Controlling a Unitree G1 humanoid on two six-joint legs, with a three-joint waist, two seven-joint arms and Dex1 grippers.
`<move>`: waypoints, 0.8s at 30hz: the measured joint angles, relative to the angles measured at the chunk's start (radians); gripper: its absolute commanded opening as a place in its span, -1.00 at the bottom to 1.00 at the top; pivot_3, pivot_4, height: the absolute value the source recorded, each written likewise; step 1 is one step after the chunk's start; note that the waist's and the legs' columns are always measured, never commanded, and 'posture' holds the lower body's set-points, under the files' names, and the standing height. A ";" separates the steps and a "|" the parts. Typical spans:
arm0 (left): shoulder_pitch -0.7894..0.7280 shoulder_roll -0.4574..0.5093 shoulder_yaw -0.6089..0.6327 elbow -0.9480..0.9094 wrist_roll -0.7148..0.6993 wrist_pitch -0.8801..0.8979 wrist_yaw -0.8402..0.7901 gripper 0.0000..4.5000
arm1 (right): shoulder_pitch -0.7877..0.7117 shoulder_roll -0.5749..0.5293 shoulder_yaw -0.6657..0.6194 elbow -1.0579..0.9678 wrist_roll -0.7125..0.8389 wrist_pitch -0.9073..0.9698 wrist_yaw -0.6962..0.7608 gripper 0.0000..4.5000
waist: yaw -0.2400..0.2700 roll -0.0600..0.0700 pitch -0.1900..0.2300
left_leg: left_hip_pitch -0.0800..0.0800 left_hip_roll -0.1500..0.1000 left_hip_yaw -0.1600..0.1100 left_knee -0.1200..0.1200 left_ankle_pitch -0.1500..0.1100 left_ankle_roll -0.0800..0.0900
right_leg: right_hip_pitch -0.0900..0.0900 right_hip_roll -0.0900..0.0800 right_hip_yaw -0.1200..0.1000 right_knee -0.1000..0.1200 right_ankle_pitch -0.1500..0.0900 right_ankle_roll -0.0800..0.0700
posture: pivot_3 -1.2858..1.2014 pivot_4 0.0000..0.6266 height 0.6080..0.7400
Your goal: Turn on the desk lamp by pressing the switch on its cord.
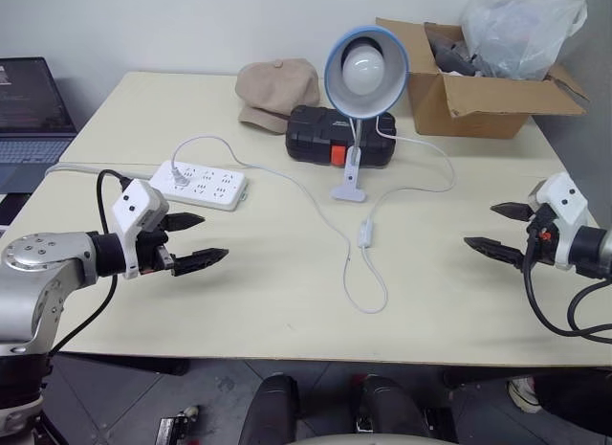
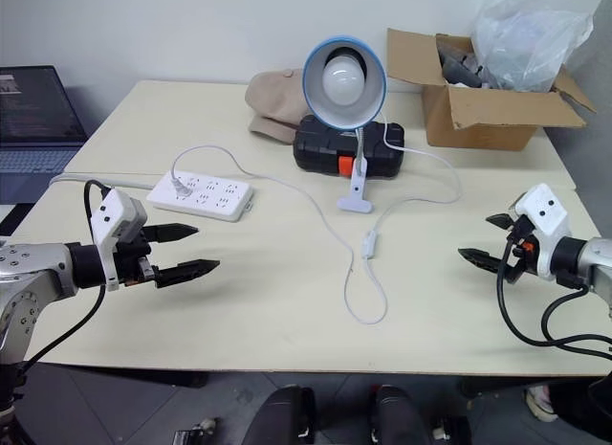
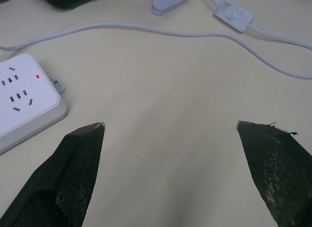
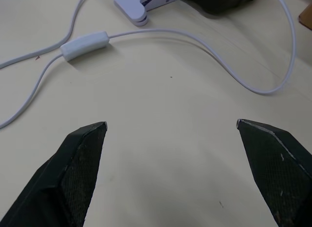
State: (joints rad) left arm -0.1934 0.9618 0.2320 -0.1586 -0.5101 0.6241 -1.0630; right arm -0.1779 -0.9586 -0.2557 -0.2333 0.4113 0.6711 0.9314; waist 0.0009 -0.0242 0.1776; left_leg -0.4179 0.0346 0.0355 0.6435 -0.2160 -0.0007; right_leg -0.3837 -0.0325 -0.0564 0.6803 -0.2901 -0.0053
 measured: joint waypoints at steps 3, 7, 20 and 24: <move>0.000 -0.003 0.000 0.000 -0.001 0.001 -0.007 1.00 | 0.000 0.000 0.003 0.000 0.001 0.001 -0.002 0.99 | 0.000 0.000 0.000 | 0.000 0.000 0.001 0.000 0.000 0.000 | 0.000 0.000 0.001 0.000 0.000 0.000 | 0.03 -0.52 1.00; 0.000 -0.003 0.000 0.000 0.002 0.001 -0.016 1.00 | -0.016 -0.002 0.017 0.001 -0.008 0.017 -0.028 0.99 | 0.000 0.000 0.000 | 0.000 0.000 0.002 0.000 0.000 0.000 | -0.001 0.000 0.002 0.000 0.000 0.000 | 0.03 -0.52 1.00; -0.057 -0.047 -0.004 -0.048 -0.073 -0.004 -0.038 1.00 | -0.175 0.007 0.083 -0.051 0.109 0.347 -0.090 0.99 | -0.001 0.000 0.000 | 0.000 0.000 0.005 -0.001 0.000 0.000 | -0.003 0.001 0.006 0.000 0.001 0.001 | 0.03 -0.52 1.00; -0.069 -0.059 -0.073 -0.076 -0.065 -0.014 -0.053 1.00 | -0.332 0.112 0.105 -0.045 0.201 0.558 -0.151 0.99 | -0.004 0.000 0.000 | 0.000 0.002 0.007 -0.001 0.000 0.000 | -0.004 0.002 0.009 0.000 0.001 0.002 | 0.03 -0.52 1.00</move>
State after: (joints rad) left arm -0.2629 0.9031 0.1590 -0.2345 -0.5747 0.6099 -1.1156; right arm -0.5097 -0.8464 -0.1508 -0.2782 0.6125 1.2294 0.7807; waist -0.0030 -0.0245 0.1780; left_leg -0.4182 0.0361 0.0427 0.6429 -0.2161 -0.0006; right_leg -0.3879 -0.0304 -0.0478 0.6807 -0.2886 -0.0034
